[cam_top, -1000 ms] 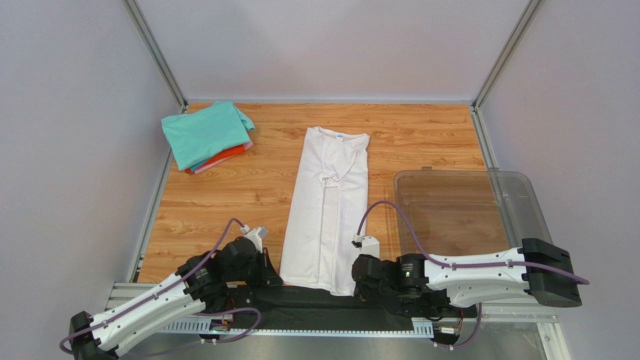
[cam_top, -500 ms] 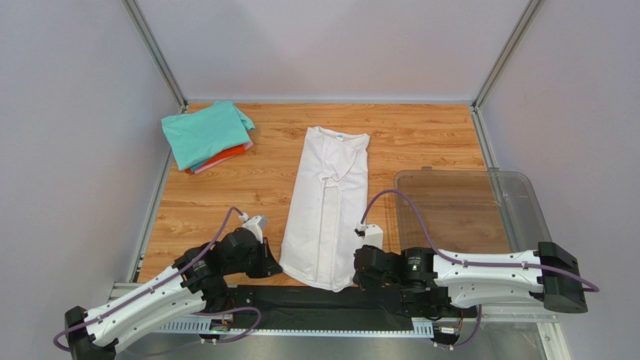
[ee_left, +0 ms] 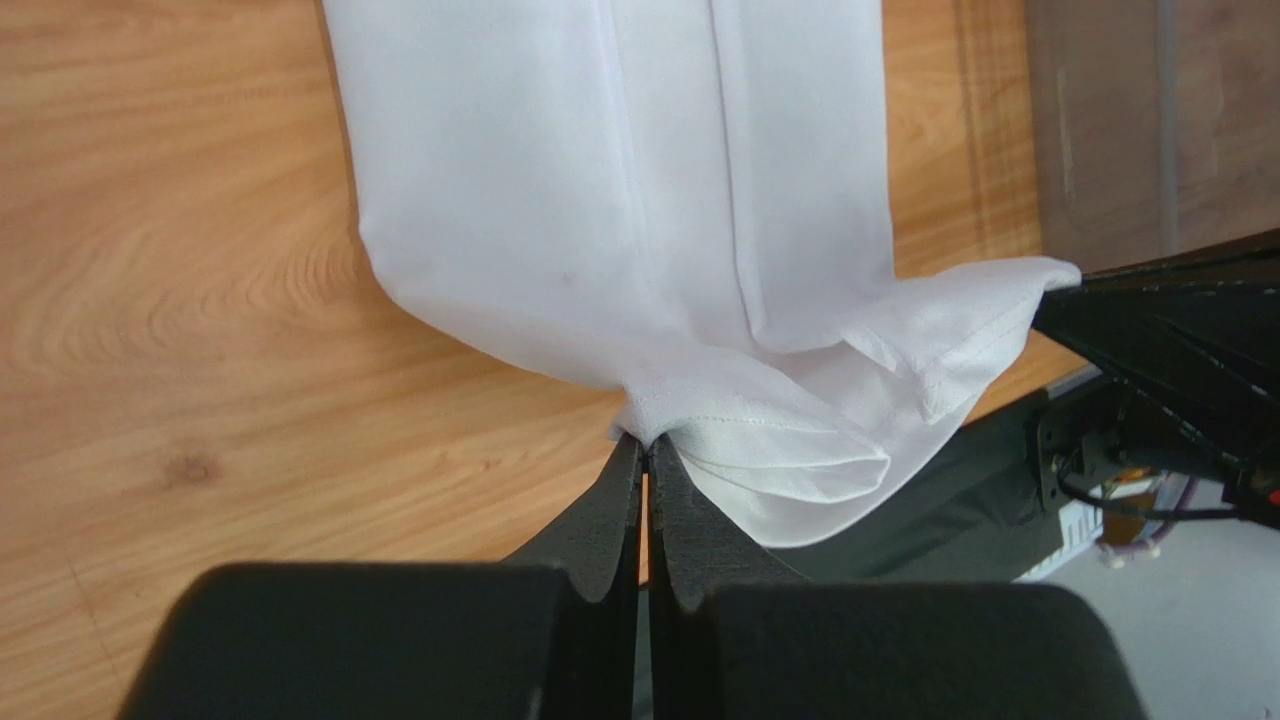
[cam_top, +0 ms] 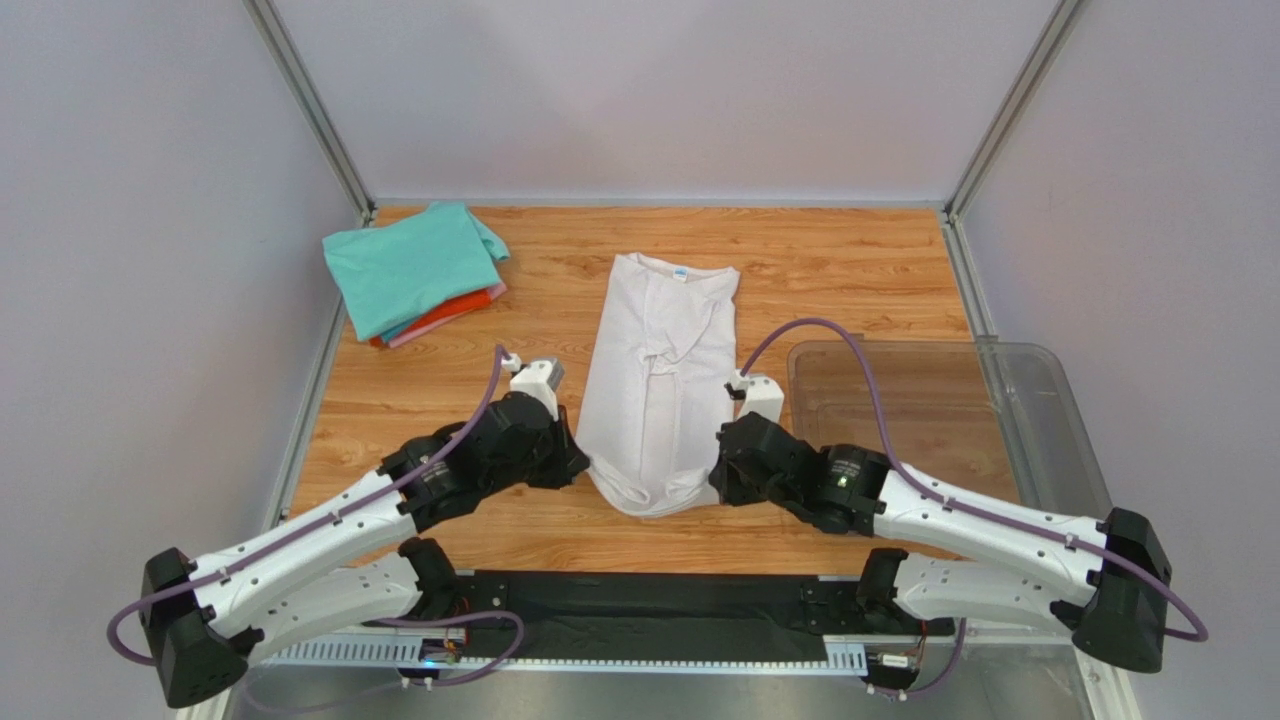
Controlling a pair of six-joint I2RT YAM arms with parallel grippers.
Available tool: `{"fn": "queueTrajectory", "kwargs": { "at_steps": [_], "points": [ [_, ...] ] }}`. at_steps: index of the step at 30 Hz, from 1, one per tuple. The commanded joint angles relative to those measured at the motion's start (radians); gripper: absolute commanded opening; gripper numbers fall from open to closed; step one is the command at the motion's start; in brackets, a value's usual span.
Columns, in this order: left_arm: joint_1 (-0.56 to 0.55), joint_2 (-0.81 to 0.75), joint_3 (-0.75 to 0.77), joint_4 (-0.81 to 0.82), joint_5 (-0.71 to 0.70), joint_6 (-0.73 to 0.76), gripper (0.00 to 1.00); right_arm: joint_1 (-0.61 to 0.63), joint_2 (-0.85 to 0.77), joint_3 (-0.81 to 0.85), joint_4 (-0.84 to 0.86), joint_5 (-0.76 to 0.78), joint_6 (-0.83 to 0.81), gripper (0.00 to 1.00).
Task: Fold and stack the t-shirts
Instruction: Fold the tshirt
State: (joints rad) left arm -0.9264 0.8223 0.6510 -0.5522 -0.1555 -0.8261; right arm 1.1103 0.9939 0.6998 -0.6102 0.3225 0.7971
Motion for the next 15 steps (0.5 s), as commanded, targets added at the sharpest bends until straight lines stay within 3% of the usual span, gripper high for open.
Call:
{"fn": "queueTrajectory", "kwargs": {
  "at_steps": [1,15],
  "points": [
    [0.041,0.06,0.081,0.089,-0.067,0.073,0.0,-0.064,-0.005,0.073,0.003,0.027,-0.088,0.0],
    [0.259,0.386,0.326,0.192,0.092,0.177,0.0,-0.355,0.089,0.184,0.119,-0.115,-0.263,0.0]
  ]
}}
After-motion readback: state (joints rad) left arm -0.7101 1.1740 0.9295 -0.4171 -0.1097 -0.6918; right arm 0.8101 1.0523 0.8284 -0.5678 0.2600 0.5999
